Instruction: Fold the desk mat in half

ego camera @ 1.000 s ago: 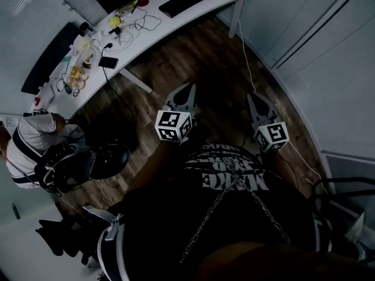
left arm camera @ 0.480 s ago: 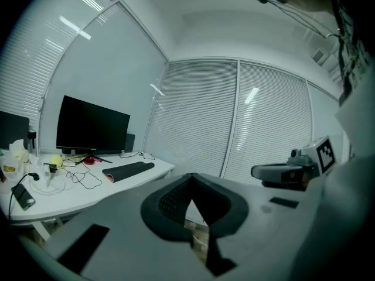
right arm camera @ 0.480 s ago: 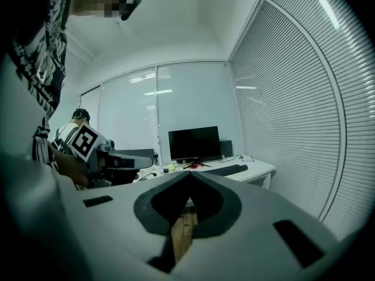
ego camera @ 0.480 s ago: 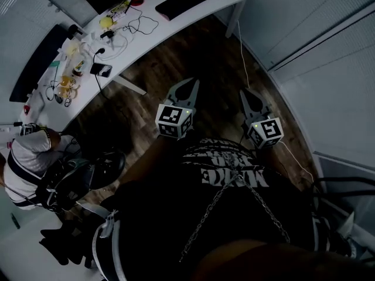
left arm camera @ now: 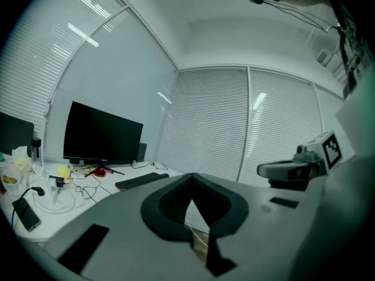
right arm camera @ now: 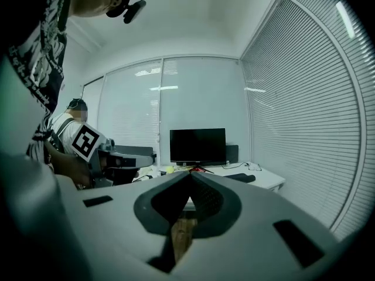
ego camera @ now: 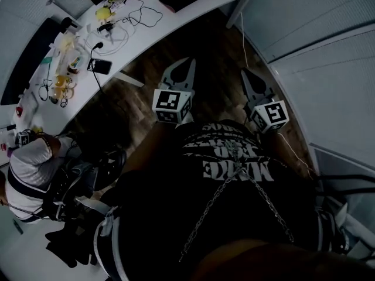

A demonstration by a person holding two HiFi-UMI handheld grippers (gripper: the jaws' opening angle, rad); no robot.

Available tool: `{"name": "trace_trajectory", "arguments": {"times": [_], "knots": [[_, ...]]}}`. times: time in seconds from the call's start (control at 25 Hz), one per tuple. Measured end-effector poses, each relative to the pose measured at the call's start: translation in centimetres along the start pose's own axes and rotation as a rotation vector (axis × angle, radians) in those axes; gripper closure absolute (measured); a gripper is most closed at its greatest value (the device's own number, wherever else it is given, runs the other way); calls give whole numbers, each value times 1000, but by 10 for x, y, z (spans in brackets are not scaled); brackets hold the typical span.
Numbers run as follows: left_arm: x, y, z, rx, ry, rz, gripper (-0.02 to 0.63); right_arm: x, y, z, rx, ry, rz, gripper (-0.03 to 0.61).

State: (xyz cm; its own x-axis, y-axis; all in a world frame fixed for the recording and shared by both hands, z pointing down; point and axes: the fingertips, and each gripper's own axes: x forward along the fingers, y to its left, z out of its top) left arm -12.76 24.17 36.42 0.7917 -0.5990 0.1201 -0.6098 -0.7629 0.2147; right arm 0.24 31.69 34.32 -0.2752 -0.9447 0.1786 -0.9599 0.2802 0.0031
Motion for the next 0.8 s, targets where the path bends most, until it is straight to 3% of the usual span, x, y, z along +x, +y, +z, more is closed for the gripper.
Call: {"name": "trace_trajectory", "arguments": {"times": [0.2, 0.56, 0.8], "knots": [[5, 26, 12, -11, -54, 33, 607, 26, -8, 21, -58, -25, 13, 580], [28, 65, 3, -18, -51, 124, 607, 76, -15, 23, -28, -27, 104, 580], [78, 95, 24, -22, -82, 212, 607, 122, -60, 21, -14, -7, 179, 580]]}}
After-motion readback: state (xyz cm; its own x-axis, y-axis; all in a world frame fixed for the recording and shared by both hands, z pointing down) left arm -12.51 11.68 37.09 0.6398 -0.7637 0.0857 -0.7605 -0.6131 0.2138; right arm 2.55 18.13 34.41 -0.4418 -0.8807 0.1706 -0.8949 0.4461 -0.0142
